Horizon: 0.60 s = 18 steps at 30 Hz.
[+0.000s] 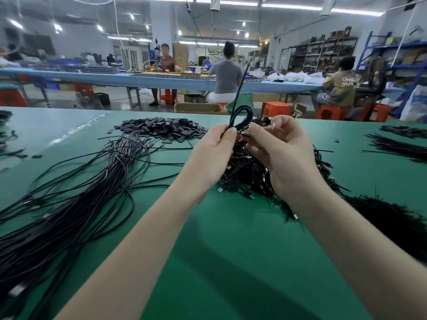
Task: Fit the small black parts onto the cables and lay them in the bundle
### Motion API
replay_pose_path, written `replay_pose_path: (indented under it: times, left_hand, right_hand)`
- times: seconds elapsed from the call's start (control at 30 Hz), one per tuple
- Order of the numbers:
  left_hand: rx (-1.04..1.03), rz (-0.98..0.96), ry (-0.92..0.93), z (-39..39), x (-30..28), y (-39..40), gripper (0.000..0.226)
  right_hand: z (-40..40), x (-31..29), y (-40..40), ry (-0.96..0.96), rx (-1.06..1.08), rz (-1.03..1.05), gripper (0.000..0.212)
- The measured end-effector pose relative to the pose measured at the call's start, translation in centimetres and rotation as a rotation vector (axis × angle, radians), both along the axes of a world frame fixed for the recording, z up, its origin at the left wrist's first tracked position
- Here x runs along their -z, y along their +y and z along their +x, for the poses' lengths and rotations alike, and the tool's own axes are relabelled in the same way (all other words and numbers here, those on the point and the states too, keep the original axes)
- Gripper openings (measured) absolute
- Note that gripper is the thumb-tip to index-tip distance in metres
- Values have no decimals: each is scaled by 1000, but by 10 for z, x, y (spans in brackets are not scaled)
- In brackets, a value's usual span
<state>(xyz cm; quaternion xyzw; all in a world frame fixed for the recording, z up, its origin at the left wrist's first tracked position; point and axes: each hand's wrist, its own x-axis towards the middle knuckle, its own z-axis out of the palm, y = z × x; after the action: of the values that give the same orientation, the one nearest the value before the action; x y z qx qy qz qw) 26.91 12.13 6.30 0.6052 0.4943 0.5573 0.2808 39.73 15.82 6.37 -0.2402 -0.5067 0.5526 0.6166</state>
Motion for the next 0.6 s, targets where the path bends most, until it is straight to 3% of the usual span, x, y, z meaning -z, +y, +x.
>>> replay_pose_path:
  times: [0.2, 0.27, 0.4, 0.6]
  left_hand:
    - [-85, 70, 47, -5, 3, 5, 18]
    - [-84, 43, 42, -6, 5, 7, 19]
    - [-62, -8, 115, -7, 11, 12, 21]
    - [-146, -7, 254, -5, 21, 16, 16]
  right_hand:
    - [-14, 11, -3, -69, 152, 109, 19]
    - [-17, 19, -3, -87, 83, 58, 12]
    - [-13, 24, 3, -215, 21, -96, 20]
    - [-3, 27, 6, -266, -72, -215, 3]
